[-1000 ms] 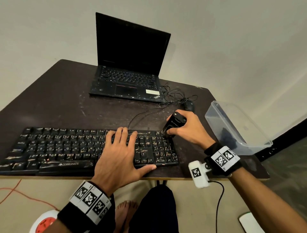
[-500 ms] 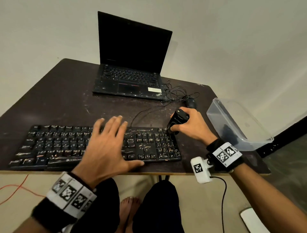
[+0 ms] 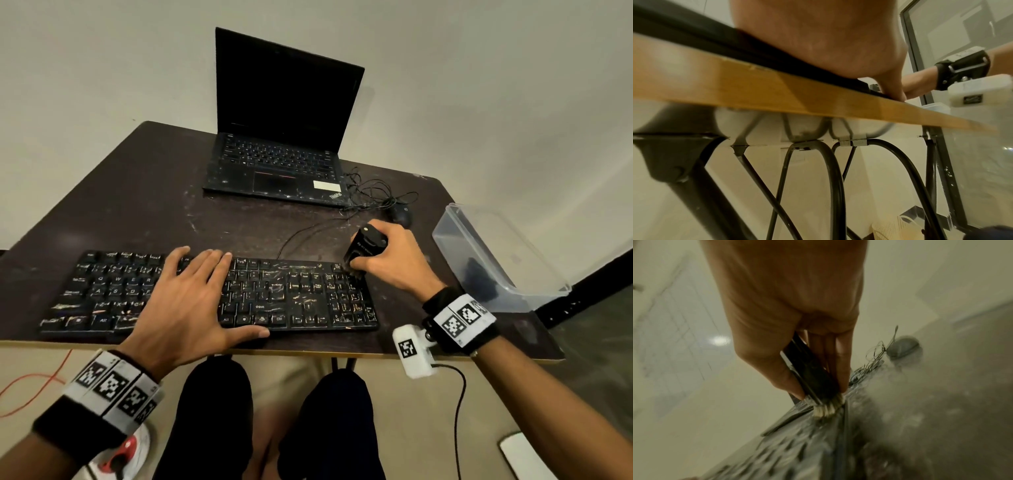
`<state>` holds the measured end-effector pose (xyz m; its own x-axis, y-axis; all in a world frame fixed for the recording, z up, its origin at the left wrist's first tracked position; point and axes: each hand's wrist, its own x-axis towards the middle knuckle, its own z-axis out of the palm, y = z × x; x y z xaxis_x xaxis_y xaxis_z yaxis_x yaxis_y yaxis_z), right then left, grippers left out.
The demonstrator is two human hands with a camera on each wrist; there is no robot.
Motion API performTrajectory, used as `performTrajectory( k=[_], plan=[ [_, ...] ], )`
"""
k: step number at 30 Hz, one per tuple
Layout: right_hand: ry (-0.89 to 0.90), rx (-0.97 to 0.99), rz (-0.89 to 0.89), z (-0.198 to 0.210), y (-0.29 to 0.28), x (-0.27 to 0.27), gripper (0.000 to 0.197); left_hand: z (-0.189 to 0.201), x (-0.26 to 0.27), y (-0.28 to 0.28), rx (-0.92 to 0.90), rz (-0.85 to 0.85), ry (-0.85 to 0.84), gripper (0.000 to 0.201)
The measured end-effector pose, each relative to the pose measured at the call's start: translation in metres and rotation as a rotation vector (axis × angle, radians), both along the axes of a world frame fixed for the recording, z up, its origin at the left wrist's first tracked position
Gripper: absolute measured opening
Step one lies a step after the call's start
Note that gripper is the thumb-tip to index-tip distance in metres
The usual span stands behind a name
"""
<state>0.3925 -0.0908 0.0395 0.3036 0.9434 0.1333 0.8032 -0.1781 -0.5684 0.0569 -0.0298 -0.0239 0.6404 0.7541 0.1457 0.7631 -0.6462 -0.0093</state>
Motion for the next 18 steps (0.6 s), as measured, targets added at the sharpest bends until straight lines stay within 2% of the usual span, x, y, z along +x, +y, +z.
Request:
performTrajectory(
  k=[3,12,15,18],
  plan=[
    [0.012,-0.009,-0.052,0.0014,0.0,0.0039,0.029,0.0012,-0.0003,-0.0026,0.0,-0.001,-0.004,0.133],
    [0.05,-0.044,0.01,0.0016,-0.0054,0.0047,0.031,-0.001,-0.001,0.0003,0.015,-0.011,-0.032,0.133],
    [0.023,-0.013,-0.041,0.0037,-0.0032,0.0047,0.03,-0.0018,-0.0014,-0.0002,0.012,-0.017,-0.03,0.133],
    [0.047,-0.072,0.012,0.0051,-0.0015,0.0059,0.03,-0.0021,-0.0016,0.0,0.011,-0.017,-0.038,0.132]
  ],
)
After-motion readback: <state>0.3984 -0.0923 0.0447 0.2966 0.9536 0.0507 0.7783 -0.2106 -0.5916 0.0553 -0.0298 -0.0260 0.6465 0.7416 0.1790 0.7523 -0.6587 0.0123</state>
